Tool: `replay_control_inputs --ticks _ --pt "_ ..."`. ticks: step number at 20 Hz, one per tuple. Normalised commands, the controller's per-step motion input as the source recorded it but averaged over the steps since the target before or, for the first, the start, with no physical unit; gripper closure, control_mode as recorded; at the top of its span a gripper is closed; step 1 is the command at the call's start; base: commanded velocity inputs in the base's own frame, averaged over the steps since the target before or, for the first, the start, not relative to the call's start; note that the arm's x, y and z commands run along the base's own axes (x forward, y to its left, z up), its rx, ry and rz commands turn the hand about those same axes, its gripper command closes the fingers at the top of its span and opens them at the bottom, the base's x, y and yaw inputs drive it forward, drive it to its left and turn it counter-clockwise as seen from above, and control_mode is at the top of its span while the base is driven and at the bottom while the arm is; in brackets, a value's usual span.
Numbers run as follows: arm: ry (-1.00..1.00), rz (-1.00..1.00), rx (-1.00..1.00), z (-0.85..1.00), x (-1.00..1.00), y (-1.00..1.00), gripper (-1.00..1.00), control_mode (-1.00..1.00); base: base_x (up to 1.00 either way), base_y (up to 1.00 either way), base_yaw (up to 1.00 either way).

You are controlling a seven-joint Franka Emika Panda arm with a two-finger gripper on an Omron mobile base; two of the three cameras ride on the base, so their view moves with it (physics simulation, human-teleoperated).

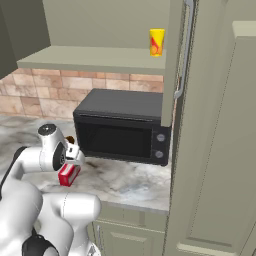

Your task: Pick the canned food and boxed food from the counter and place them in the cabinets closest to them.

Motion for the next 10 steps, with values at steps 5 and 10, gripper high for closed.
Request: replay_control_inputs --ticks 5,10 --pt "0.0 0.0 0.0 -0.43 0.0 0.0 -1.0 -1.0 0.0 0.0 0.0" --pt "0.0 0.0 0.0 -0.57 -0.13 -0.09 -1.0 -1.0 0.0 0.0 0.0"
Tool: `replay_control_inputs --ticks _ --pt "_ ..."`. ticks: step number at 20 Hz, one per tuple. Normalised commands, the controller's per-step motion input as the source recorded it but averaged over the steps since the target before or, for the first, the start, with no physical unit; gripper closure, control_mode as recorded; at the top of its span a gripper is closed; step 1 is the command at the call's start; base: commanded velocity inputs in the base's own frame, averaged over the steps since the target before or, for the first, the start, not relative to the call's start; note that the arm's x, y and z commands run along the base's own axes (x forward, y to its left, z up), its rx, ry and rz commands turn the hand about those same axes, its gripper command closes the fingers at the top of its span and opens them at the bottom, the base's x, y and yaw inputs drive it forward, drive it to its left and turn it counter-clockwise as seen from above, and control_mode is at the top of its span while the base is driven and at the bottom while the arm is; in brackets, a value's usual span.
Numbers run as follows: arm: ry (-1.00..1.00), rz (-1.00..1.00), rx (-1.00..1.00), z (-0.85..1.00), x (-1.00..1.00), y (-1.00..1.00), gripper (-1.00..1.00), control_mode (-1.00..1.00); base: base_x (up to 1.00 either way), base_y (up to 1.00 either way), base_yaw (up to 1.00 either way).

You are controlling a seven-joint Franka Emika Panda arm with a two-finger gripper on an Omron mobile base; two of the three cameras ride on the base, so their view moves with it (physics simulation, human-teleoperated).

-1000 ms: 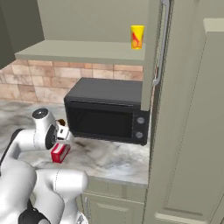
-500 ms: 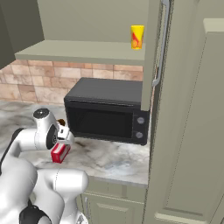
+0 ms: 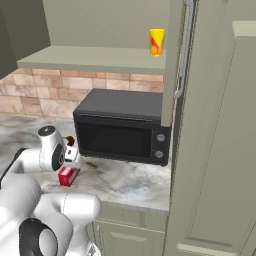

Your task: Pick the canned food and boxed food from the counter and place them in the cabinets closest to them.

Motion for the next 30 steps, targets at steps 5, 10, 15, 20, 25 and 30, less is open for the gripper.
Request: replay_control_inputs --ticks 5,10,15,20,25,30 --pt "0.0 0.0 0.0 -0.69 -0.19 -0.2 -1.0 -1.0 0.0 0.0 0.0" --pt "-0.03 0.0 -0.02 -0.48 -0.11 -0.18 -1.0 -1.0 0.0 0.0 0.0" --pt "0.0 0.0 -0.01 -0.09 0.0 0.0 1.0 -1.0 0.0 0.0 0.0" --pt "-0.01 0.0 0.0 0.03 0.0 0.0 1.0 -1.0 0.0 0.0 0.0" --pt "-0.02 -0.05 0.02 0.44 -0.03 0.0 1.0 -1.0 0.0 0.0 0.0" --pt "-0.02 -0.02 0.02 0.68 -0.15 0.0 1.0 -1.0 0.0 0.0 0.0"
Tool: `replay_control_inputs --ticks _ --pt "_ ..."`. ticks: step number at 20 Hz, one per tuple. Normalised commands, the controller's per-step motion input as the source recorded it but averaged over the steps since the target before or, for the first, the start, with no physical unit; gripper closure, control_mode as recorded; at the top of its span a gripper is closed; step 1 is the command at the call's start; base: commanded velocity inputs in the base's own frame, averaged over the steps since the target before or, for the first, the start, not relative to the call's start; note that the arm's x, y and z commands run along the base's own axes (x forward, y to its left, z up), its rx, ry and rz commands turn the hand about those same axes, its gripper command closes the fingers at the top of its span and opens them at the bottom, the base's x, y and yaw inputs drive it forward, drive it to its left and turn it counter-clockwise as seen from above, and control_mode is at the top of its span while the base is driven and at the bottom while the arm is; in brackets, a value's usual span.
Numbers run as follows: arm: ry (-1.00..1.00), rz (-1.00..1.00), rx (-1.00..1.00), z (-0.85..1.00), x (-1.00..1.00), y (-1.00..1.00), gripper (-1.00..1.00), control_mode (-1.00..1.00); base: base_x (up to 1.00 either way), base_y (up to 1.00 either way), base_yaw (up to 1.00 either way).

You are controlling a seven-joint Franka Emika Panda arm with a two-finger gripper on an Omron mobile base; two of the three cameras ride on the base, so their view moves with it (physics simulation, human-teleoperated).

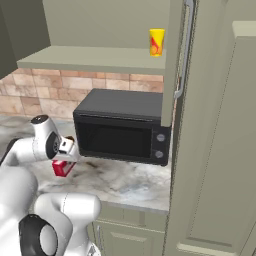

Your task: Pick the canned food and boxed food from the counter and place them in the cabinets closest to them.

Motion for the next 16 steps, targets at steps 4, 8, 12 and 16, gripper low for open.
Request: replay_control_inputs --ticks 4,8,12,16 --pt "0.01 -0.03 0.03 0.72 -0.23 0.0 1.0 -1.0 0.0 0.0 0.0" --pt "0.01 -0.04 0.02 0.61 -0.36 0.0 1.0 -1.0 0.0 0.0 0.0" --pt "0.02 -0.04 0.03 0.56 -0.46 -0.01 1.0 -1.0 0.0 0.0 0.0" --pt "0.02 -0.03 0.01 0.45 -0.6 -0.02 1.0 -1.0 0.0 0.0 0.0"
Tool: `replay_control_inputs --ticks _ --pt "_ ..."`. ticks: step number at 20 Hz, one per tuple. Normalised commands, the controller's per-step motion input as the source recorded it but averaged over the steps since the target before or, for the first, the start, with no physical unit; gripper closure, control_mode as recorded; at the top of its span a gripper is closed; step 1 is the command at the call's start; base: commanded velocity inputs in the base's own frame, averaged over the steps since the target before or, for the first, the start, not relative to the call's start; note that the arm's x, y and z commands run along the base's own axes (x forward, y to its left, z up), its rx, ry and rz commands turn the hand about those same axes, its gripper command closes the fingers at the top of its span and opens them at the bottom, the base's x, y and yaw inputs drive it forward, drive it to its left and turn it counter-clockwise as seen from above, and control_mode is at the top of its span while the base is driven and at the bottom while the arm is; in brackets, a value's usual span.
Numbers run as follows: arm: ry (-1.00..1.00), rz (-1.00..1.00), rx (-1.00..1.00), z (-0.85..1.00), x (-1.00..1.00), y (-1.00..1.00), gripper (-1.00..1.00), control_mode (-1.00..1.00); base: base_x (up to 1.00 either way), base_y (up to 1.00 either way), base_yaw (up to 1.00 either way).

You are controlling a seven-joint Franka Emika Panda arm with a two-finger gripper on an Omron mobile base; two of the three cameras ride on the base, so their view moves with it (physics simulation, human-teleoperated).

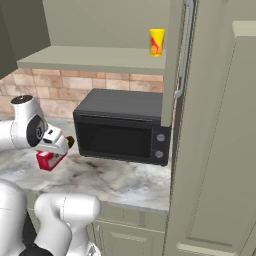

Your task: Pick the canned food and boxed food from the counter and place them in the cabinets closest to them.

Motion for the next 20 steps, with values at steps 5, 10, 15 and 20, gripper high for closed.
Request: replay_control_inputs --ticks 5,10,15,20 --pt "0.0 0.0 0.0 0.29 -0.75 -0.05 1.0 -1.0 0.0 0.0 0.0" --pt "-0.14 0.01 -0.05 0.47 -0.39 -0.08 1.0 -1.0 0.0 0.0 0.0" --pt "-0.16 0.03 -0.02 0.66 -0.22 -0.14 1.0 -1.0 0.0 0.0 0.0" --pt "-0.12 0.03 0.0 0.7 -0.06 -0.18 1.0 -1.0 0.0 0.0 0.0"
